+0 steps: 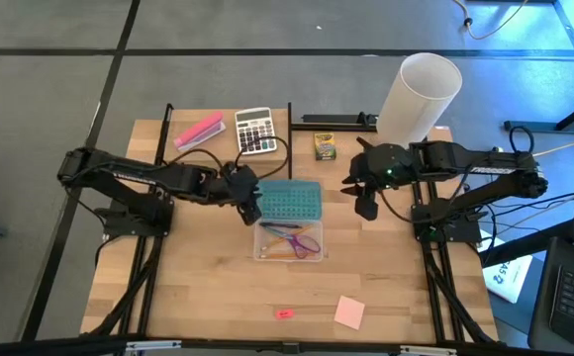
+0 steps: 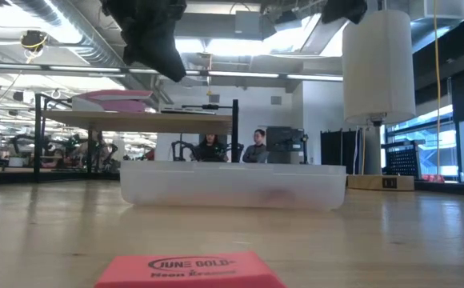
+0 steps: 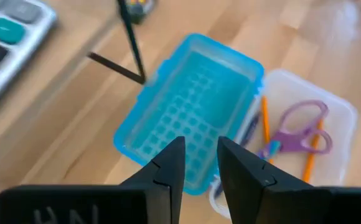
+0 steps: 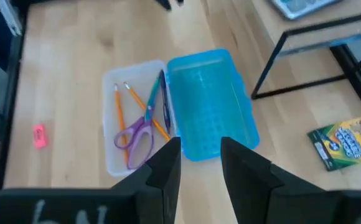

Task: Pack school essentials
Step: Put the yellow crayon box into the blue supply box

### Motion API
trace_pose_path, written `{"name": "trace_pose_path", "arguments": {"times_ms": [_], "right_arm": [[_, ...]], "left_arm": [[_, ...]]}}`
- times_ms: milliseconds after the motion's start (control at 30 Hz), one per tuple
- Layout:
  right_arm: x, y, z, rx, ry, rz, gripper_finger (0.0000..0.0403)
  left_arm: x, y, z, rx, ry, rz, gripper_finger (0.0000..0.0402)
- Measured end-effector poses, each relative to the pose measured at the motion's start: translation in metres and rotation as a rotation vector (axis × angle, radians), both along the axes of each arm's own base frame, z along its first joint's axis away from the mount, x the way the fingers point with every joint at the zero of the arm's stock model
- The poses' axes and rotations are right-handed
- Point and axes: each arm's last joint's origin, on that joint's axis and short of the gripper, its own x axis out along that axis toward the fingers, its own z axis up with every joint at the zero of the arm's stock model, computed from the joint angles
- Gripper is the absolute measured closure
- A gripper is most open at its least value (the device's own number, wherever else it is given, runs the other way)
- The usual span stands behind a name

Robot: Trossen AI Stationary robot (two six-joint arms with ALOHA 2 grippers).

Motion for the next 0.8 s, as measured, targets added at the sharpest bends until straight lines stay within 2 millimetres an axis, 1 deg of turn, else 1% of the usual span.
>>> {"name": "trace_pose_path", "arguments": {"times_ms": [200, 400, 633, 800], "right_arm": [[0.010, -0.010, -0.015, -0.037, 0.010, -0.129, 0.0287], [0.013, -0.017, -0.013, -0.017, -0.035, -0.184, 0.0287], [0.014, -0.017, -0.014, 0.014, -0.034, -0.216, 0.0287], [0.023, -0.018, -0.023, 0.049, -0.012, -0.297, 0.0287]], "left_arm": [[0.003, 0.003, 0.003, 0.097, -0.039, 0.077, 0.0312], [0.004, 0.003, 0.004, 0.143, -0.038, 0.054, 0.0314], [0.004, 0.003, 0.004, 0.143, -0.038, 0.053, 0.0312], [0.004, 0.003, 0.004, 0.143, -0.038, 0.052, 0.0314]]}}
